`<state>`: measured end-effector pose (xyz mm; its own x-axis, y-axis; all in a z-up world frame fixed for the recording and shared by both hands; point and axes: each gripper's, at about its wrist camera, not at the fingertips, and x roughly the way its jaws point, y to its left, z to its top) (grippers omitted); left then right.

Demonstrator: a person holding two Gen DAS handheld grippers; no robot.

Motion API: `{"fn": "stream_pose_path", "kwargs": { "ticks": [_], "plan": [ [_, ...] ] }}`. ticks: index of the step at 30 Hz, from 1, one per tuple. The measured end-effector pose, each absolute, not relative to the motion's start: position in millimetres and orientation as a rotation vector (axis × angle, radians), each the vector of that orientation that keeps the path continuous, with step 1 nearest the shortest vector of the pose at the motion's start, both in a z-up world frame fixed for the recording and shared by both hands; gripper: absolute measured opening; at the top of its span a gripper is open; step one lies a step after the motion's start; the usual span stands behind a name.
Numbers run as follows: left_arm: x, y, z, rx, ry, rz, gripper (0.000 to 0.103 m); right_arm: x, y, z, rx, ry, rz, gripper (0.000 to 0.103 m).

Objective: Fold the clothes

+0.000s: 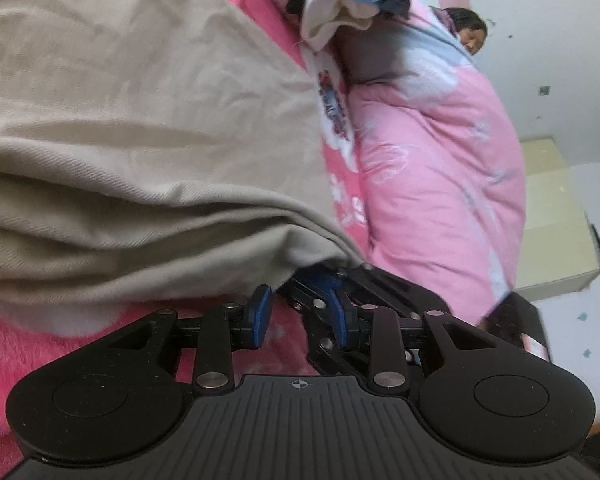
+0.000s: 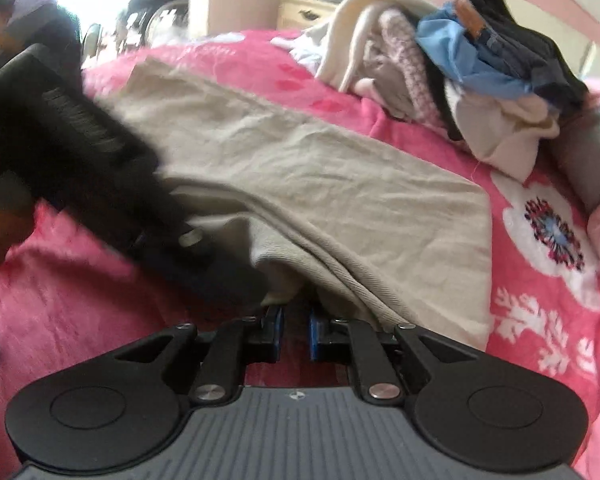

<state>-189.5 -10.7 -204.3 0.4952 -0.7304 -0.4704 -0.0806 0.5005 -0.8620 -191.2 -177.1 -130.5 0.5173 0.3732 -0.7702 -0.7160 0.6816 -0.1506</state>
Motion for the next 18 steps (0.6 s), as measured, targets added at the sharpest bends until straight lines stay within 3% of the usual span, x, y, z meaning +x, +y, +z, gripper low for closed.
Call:
{"fn": "stream_pose_path", "kwargs": {
  "ticks": [5,13,15,18],
  "plan": [
    [-181,-9,-204,-0.928,0.945,-0.422,0.03,-193,-172,-135,-0.543,0.815,0.686,0.002],
    [-177,0,-203,-0.977,0.905,-0.397,0.03,-183,-197,-128,-0.281,0.913,0.665,0.005],
    [-176,3,-205,-1.013,0.905,-0.395,0.03,-175,-211,-125,-0.122,0.965,0.632,0.01],
    [-175,4,-207,-1.048,0.91,-0.395,0.03,-157,-234,-126,0.199,1.03,0.579,0.032]
  ]
}}
